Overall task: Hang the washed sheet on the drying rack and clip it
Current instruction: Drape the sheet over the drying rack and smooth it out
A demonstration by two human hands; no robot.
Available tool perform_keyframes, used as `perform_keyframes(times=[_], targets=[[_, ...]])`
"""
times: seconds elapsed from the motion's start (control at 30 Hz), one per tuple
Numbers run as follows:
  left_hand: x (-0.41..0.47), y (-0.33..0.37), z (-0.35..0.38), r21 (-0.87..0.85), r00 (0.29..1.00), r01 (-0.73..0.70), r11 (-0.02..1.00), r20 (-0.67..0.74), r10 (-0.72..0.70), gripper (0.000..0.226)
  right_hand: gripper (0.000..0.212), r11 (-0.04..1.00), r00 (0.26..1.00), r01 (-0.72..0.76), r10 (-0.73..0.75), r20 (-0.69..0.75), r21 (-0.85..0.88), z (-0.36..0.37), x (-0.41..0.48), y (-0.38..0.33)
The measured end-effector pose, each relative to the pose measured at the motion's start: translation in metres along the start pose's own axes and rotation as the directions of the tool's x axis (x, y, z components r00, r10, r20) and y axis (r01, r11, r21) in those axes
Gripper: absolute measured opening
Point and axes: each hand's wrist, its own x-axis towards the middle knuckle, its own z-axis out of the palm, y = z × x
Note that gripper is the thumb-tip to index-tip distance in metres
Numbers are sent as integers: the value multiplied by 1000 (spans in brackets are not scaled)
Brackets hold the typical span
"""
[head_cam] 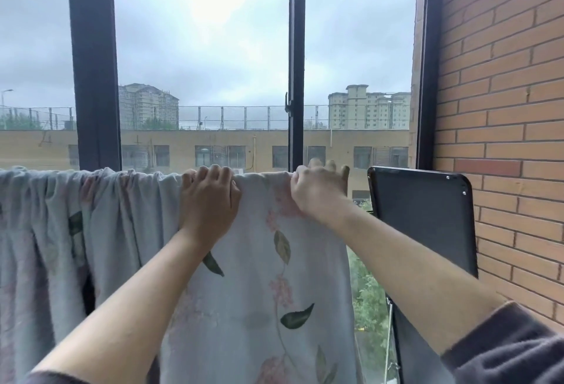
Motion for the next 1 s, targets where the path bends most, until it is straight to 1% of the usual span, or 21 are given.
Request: perform_keyframes(times=[0.03,0.07,0.1,0.13,0.17,0.2,0.23,0.27,0.33,0.37,0.5,0.53,0.6,0.7,0.77,0.87,1.0], targets=[[0,-3,-1,-16,1000,-9,1000,-1,9,34,50,993,999,-21,25,30,-120,2,0,-9],[0,-8,-2,-28,1000,-19,999,-3,19,35,54,982,997,-45,55,49,-185,2,3,-15],[0,-13,-3,-33,1000,-29,999,-4,28,35,55,982,997,-46,58,58,-185,1,7,-21],[1,-16,-5,-35,999,-40,999,-3,40,36,54,994,998,-11,17,58,-111,1,10,-25],[2,-20,-6,-35,999,-54,998,2,54,37,51,998,997,55,-56,50,30,1,12,-29],[3,-23,-8,-37,998,-69,997,6,69,38,46,977,990,130,-137,27,171,4,13,-33],[4,-25,-9,-39,997,-81,996,9,81,37,43,950,982,188,-190,-18,248,8,12,-36],[5,-29,-10,-39,996,-90,995,7,91,36,43,940,973,226,-209,-94,255,13,12,-38],[5,-42,-13,-34,995,-96,995,-21,95,35,49,956,941,243,-192,-278,165,22,14,-39],[4,-50,-15,-27,995,-96,995,-36,95,36,52,965,926,229,-175,-334,130,26,15,-38],[0,-88,-22,55,994,-81,995,-63,84,39,64,969,895,220,-153,-419,116,35,17,-41],[-1,-97,-23,65,995,-72,995,-60,76,40,66,967,890,222,-149,-431,123,35,17,-43],[-2,-112,-24,70,996,-57,996,-71,61,40,62,966,885,223,-144,-443,133,37,15,-47],[-6,-136,-28,74,994,-40,996,-103,48,39,58,974,891,187,-115,-439,126,38,15,-50],[-9,-152,-33,79,993,-47,996,-109,55,38,57,978,896,171,-104,-431,119,39,16,-52],[-12,-174,-39,110,990,-66,992,-113,78,38,50,980,901,153,-85,-425,128,36,13,-58],[-18,-201,-44,107,994,-44,993,-94,55,39,53,990,911,115,-71,-406,86,37,13,-58]])
